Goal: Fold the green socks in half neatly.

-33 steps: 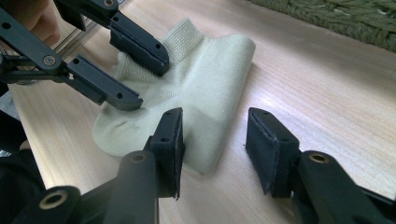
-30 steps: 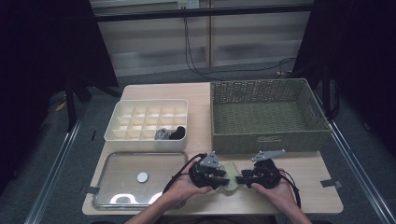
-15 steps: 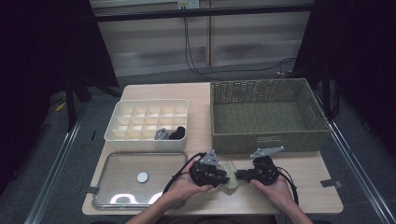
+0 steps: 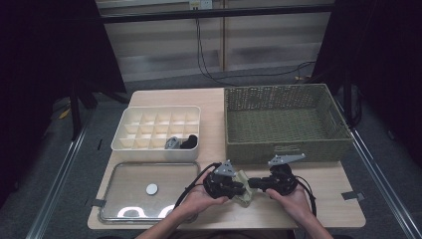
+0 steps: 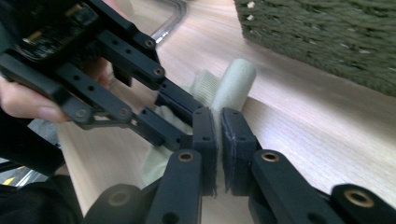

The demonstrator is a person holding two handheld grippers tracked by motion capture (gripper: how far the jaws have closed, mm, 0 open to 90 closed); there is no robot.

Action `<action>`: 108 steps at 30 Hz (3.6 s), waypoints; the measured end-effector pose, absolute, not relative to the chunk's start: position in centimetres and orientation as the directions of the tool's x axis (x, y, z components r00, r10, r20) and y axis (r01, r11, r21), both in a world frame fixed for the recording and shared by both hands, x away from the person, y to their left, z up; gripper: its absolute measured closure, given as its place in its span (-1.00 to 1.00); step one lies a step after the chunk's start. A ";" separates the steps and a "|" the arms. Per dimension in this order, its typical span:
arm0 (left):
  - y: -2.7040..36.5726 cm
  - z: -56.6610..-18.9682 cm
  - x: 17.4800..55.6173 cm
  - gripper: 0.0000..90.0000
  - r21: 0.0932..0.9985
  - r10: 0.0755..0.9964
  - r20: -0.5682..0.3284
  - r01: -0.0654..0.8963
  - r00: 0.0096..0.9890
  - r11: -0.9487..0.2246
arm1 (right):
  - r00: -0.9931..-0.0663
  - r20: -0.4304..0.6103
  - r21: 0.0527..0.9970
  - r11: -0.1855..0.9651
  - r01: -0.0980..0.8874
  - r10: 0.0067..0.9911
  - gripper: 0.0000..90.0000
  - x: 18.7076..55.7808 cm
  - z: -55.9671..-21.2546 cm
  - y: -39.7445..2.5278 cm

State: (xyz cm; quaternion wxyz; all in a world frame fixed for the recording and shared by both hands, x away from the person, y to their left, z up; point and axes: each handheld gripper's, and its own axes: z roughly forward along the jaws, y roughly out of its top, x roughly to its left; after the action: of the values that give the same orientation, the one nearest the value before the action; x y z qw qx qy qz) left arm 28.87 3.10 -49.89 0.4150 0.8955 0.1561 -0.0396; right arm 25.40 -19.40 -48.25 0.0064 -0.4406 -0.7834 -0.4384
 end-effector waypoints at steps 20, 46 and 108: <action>4.1 -48.3 28.8 0.72 0.786 0.264 -0.205 0.319 0.943 -0.530 | -0.586 0.420 0.685 0.183 0.706 0.693 0.91 25.6 -48.3 -20.7; 4.0 -49.2 28.7 0.64 0.757 0.280 -0.195 0.325 0.940 -0.567 | -0.611 0.377 0.706 0.212 0.676 0.696 0.89 25.6 -47.6 -20.1; 6.6 -47.3 30.4 0.49 0.769 0.339 -0.271 0.414 0.901 -0.486 | -0.711 0.378 0.675 0.349 0.650 0.593 0.90 24.3 -49.5 -16.0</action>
State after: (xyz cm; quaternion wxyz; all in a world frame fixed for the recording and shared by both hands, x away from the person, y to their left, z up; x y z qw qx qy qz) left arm 30.42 6.60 -47.34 0.4573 0.8611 0.2185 -0.0413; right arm 24.28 -16.05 -49.52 0.0332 -0.3789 -0.8205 -0.4268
